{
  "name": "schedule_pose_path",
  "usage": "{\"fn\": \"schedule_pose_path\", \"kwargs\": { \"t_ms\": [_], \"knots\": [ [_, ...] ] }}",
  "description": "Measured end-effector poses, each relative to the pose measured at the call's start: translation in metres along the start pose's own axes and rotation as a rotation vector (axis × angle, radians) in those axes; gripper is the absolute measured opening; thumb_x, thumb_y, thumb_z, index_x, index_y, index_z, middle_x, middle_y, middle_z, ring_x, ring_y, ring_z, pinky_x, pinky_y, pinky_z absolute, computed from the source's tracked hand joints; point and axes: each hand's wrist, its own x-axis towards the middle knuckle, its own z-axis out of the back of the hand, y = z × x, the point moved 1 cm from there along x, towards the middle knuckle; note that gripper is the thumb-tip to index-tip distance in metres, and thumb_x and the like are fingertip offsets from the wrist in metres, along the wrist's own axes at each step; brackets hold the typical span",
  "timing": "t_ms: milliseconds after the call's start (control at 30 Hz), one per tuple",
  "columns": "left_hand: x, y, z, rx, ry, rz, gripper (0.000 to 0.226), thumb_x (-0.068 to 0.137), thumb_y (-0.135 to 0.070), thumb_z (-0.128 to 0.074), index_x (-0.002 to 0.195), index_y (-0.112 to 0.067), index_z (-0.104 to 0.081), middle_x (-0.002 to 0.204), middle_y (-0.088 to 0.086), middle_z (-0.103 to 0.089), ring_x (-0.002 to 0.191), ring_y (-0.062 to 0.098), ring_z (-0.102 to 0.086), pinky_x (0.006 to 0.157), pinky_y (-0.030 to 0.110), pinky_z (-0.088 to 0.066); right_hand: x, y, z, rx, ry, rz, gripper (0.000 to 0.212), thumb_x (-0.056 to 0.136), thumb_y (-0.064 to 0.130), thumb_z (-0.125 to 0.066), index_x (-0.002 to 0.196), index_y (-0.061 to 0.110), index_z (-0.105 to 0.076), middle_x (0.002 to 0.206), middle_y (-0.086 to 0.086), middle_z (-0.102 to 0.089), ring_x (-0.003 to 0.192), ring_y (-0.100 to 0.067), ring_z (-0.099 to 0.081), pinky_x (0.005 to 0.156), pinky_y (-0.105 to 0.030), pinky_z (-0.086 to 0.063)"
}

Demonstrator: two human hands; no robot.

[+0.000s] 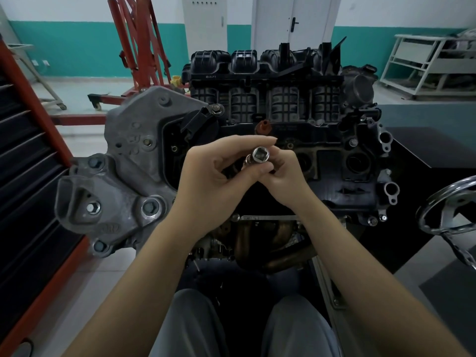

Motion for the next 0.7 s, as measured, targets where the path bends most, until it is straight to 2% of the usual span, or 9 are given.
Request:
{"fn": "schedule_pose_path", "kwargs": {
  "t_ms": [100, 200, 267, 400, 467, 533, 633, 667, 700],
  "knots": [
    [-0.0004, 0.0015, 0.0006, -0.060, 0.061, 0.023, 0.037, 0.081, 0.007, -0.068, 0.114, -0.009, -0.063, 0.103, 0.002, -0.071, 0.103, 0.016, -0.068, 0.092, 0.031, -0.052, -0.0006, -0.0003, -0.0007, 0.009, -0.043, -0.027, 0.026, 0.080, 0.016, -0.065, 0.101, 0.032, -0.066, 0.086, 0.027, -0.070, 0.086, 0.003, -0.066, 0.077, -0.015, -0.049],
    [0.0003, 0.0012, 0.0007, 0.063, -0.034, 0.026, 0.032, 0.073, -0.006, -0.080, 0.103, -0.008, -0.069, 0.096, 0.002, -0.073, 0.095, 0.015, -0.070, 0.087, 0.033, -0.056, -0.0009, -0.0064, -0.0014, 0.007, -0.098, -0.038, 0.019, 0.074, 0.008, -0.074, 0.091, 0.017, -0.072, 0.088, 0.005, -0.073, 0.086, -0.014, -0.069, 0.080, -0.034, -0.054],
    [-0.0002, 0.0014, 0.0009, 0.076, -0.118, 0.035, 0.028, 0.071, -0.010, -0.082, 0.097, -0.012, -0.071, 0.091, 0.000, -0.073, 0.089, 0.012, -0.071, 0.083, 0.031, -0.057, -0.0004, -0.0065, -0.0013, 0.008, -0.101, -0.039, 0.022, 0.076, 0.010, -0.073, 0.098, 0.011, -0.069, 0.090, -0.005, -0.072, 0.087, -0.020, -0.070, 0.080, -0.039, -0.055],
    [-0.0014, 0.0041, 0.0027, -0.069, -0.069, 0.054, 0.033, 0.079, 0.004, -0.071, 0.109, -0.008, -0.067, 0.098, 0.006, -0.073, 0.097, 0.017, -0.070, 0.089, 0.035, -0.055, -0.0012, -0.0012, -0.0005, -0.015, -0.029, 0.012, 0.018, 0.084, 0.015, -0.063, 0.099, 0.024, -0.066, 0.090, 0.027, -0.069, 0.088, 0.005, -0.065, 0.078, -0.012, -0.047],
    [-0.0008, 0.0041, 0.0050, -0.155, 0.014, 0.065, 0.036, 0.080, 0.010, -0.067, 0.113, -0.004, -0.064, 0.101, 0.009, -0.072, 0.101, 0.020, -0.069, 0.090, 0.032, -0.053, -0.0018, -0.0006, -0.0008, -0.009, -0.035, -0.003, 0.020, 0.081, 0.014, -0.064, 0.100, 0.022, -0.066, 0.085, 0.032, -0.067, 0.085, 0.009, -0.064, 0.076, -0.009, -0.046],
    [0.0000, 0.0044, 0.0046, -0.156, 0.059, 0.065, 0.036, 0.078, 0.010, -0.069, 0.112, -0.002, -0.064, 0.102, 0.013, -0.072, 0.101, 0.023, -0.069, 0.091, 0.034, -0.053, -0.0021, -0.0026, -0.0002, -0.016, -0.085, -0.014, 0.024, 0.076, 0.009, -0.071, 0.098, 0.018, -0.066, 0.082, 0.026, -0.070, 0.083, 0.003, -0.067, 0.076, -0.015, -0.049],
    [-0.0006, 0.0040, 0.0024, -0.087, -0.056, 0.057, 0.030, 0.071, 0.002, -0.079, 0.098, -0.007, -0.070, 0.093, 0.008, -0.073, 0.091, 0.019, -0.071, 0.085, 0.033, -0.056, -0.0006, -0.0046, -0.0002, -0.011, -0.103, -0.025, 0.024, 0.074, 0.008, -0.074, 0.098, 0.006, -0.070, 0.088, -0.003, -0.073, 0.086, -0.020, -0.071, 0.080, -0.037, -0.055],
    [-0.0011, 0.0046, 0.0022, -0.094, -0.096, 0.065, 0.030, 0.071, 0.001, -0.079, 0.097, -0.009, -0.070, 0.091, 0.005, -0.073, 0.089, 0.018, -0.072, 0.083, 0.032, -0.056, -0.0003, -0.0045, 0.0003, 0.001, -0.092, -0.019, 0.025, 0.076, 0.010, -0.073, 0.100, 0.004, -0.069, 0.091, -0.004, -0.073, 0.088, -0.022, -0.070, 0.081, -0.038, -0.055],
    [-0.0013, 0.0047, 0.0020, -0.104, -0.111, 0.066, 0.031, 0.072, 0.001, -0.078, 0.100, -0.009, -0.070, 0.092, 0.004, -0.073, 0.089, 0.017, -0.072, 0.083, 0.031, -0.056, -0.0005, -0.0046, 0.0014, 0.008, -0.074, -0.011, 0.025, 0.079, 0.010, -0.071, 0.104, 0.006, -0.067, 0.094, 0.004, -0.073, 0.091, -0.017, -0.069, 0.082, -0.033, -0.054]
  ]
}}
